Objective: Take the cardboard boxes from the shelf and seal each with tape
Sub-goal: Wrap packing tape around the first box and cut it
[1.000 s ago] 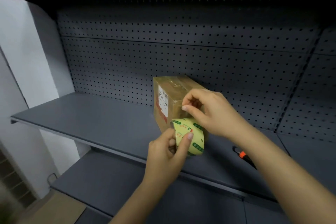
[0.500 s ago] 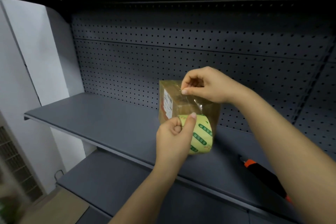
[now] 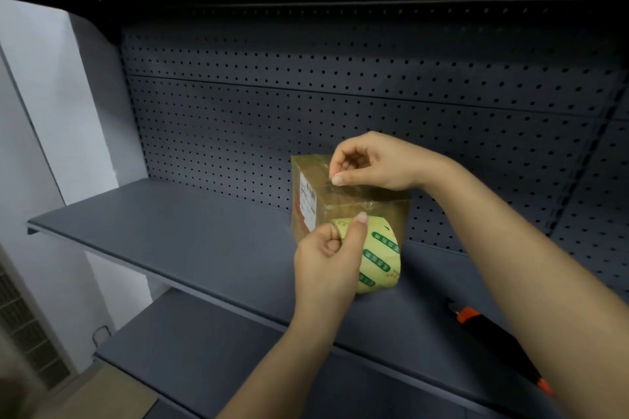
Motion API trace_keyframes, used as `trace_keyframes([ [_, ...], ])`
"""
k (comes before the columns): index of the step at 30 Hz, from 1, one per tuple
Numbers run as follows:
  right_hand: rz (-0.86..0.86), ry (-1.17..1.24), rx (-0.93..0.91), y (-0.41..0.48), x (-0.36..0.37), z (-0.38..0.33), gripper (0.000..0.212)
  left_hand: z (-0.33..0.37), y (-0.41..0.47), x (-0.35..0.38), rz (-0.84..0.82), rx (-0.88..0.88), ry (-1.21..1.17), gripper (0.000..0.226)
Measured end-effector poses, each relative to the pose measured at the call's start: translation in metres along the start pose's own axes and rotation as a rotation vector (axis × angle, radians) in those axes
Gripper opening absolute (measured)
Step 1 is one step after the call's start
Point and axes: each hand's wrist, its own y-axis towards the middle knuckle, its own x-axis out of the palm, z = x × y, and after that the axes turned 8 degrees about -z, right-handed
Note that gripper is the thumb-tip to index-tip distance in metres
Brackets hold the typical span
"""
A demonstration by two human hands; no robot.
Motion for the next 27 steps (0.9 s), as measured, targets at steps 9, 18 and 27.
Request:
trace_keyframes([
  [9, -0.040, 0.062, 0.016, 0.007, 0.006, 0.008, 0.010, 0.005, -0.004, 0.002, 0.017, -0.066, -0.035, 0.058],
  [18, -0.034, 0.090, 0.064, 0.011, 0.013, 0.010, 0.008, 0.005, -0.002, -0.006, 0.004, -0.058, -0.028, 0.067],
  [27, 0.108, 0.179, 0.123, 0.011, 0.032, 0.015, 0.029, 0.005, -0.008, -0.010, -0.048, -0.040, -0.089, 0.043],
])
